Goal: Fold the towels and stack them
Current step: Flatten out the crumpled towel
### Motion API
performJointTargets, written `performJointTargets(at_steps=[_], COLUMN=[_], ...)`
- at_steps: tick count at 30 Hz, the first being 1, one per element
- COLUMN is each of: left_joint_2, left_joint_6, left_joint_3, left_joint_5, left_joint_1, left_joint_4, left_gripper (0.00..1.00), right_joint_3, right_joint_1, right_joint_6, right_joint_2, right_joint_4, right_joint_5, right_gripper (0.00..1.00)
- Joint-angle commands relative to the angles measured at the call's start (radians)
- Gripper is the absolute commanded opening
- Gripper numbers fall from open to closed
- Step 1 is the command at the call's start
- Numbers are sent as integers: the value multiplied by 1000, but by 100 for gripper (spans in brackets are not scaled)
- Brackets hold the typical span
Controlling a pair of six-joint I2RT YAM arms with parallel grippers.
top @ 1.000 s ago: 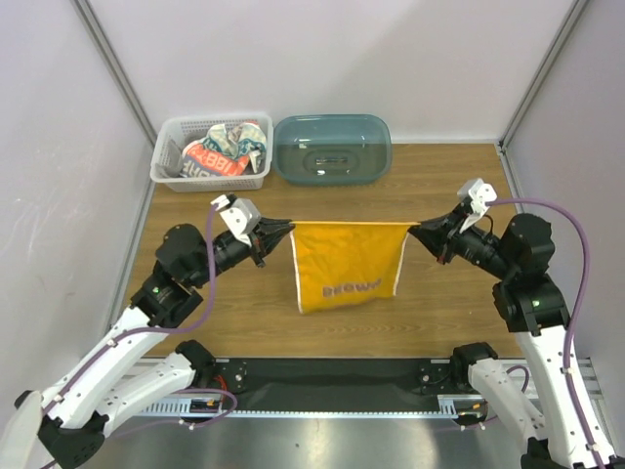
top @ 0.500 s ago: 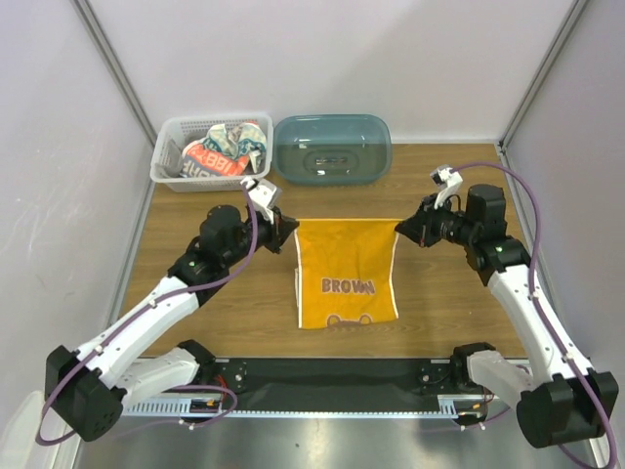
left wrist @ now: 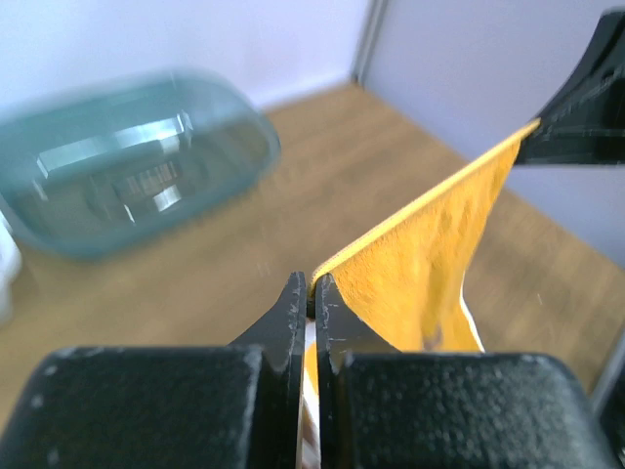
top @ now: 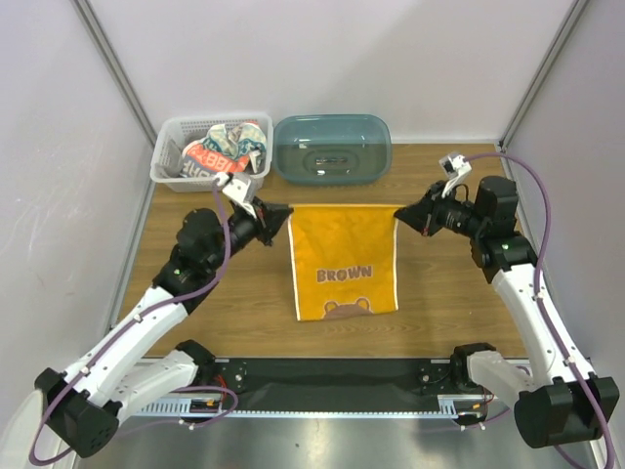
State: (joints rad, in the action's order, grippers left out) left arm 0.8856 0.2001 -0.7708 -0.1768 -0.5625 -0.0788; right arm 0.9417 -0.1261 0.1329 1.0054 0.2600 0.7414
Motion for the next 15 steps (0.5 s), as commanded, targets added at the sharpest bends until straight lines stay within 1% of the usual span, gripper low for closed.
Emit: performJointTargets(at_steps=[1, 2, 3, 4, 5, 6, 7, 8, 9, 10, 11, 12, 13, 14, 15], left_joint_2=[31, 56, 122, 156, 186, 226, 287, 324, 352, 410, 438, 461, 507, 522, 539], left_joint_6=[-114, -125, -148, -162, -174, -194, -197, -197, -221, -220, -219, -212, -218, -229, -267], left_joint_3=[-134, -189, -223, -261, -342, -384, -425, -503, -545, -586, -678, -726, -770, -847, -881], left_joint_5=[111, 97, 65, 54, 50, 43, 33, 25, 13, -31, -55, -78, -105, -112, -112], left_joint_1=[78, 85, 101, 107, 114, 131, 144, 156, 189, 206, 225, 258, 269, 277, 282], left_joint_4=[-87, -102, -98, -87, -57, -41, -27, -12, -3, 7, 28, 42, 54, 69, 71], left_gripper=[0, 0, 0, 0, 0, 0, 0, 1, 0, 0, 0, 0, 0, 0, 0], right_joint_3=[103, 124, 149, 211, 241, 270, 320, 356, 389, 466, 504, 543, 586, 645, 678], right_joint_1=[48, 48, 48, 48, 48, 48, 48, 48, 48, 49, 49, 49, 49, 49, 49], right_joint_6=[14, 14, 11, 10, 5, 4, 1, 1, 1, -1, -1, -4, -6, -7, -13], right_joint_2=[24, 45, 70, 125, 148, 176, 220, 249, 274, 297, 347, 369, 392, 421, 435], right_joint_4=[-140, -145, -143, -128, -128, -131, -143, -146, -148, -145, -140, -134, -133, -139, -146], right_joint_5=[-97, -97, -88, -85, -83, -83, -85, -92, -94, -93, -96, -94, -94, -94, -96], right_gripper=[0, 0, 0, 0, 0, 0, 0, 0, 0, 0, 0, 0, 0, 0, 0])
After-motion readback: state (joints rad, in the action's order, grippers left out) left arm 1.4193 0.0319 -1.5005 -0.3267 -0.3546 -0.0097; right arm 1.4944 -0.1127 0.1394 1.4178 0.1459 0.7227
